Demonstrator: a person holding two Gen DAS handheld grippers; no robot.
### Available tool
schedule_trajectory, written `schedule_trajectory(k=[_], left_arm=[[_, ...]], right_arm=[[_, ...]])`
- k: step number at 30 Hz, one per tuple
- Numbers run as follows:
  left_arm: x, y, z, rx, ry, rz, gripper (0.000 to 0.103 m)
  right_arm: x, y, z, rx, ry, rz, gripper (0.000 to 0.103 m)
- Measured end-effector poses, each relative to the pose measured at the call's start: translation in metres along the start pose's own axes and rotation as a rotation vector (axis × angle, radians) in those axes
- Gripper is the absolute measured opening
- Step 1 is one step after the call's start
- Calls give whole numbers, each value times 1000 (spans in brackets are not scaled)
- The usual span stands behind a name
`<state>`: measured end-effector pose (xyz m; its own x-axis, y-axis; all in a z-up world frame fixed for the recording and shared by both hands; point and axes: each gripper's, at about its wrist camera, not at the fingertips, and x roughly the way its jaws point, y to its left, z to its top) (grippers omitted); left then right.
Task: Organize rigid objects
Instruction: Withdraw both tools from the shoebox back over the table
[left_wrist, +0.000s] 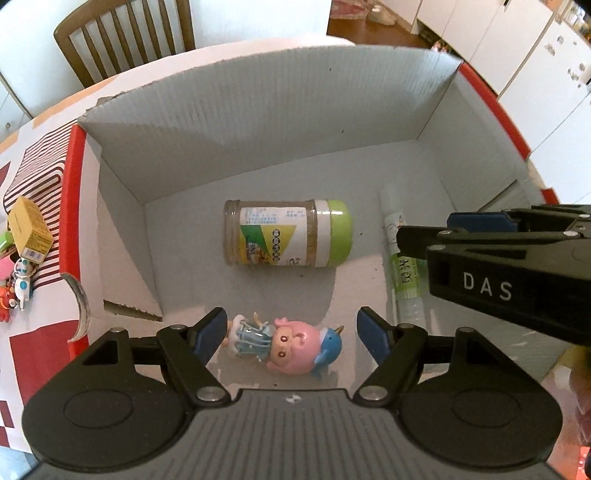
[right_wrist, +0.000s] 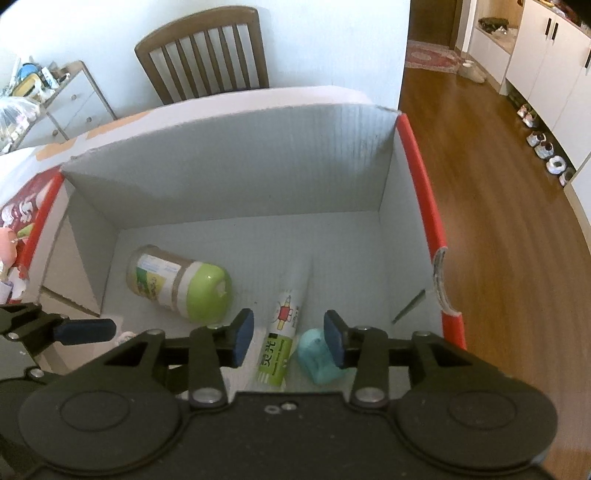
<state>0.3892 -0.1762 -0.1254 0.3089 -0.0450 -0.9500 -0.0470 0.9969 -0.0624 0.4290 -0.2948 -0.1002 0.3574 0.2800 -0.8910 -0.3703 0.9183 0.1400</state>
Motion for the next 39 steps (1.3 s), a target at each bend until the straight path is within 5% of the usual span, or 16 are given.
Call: schedule_trajectory(k=[25,39], left_arm=[[-92,-1,-46,16,-223,-20,77],[-146,23,-90,8,-358,-22,77]], right_arm=[[-87,12,-35,-47,-157,55,73],[-140,55,-55,-122,-281,135,88]])
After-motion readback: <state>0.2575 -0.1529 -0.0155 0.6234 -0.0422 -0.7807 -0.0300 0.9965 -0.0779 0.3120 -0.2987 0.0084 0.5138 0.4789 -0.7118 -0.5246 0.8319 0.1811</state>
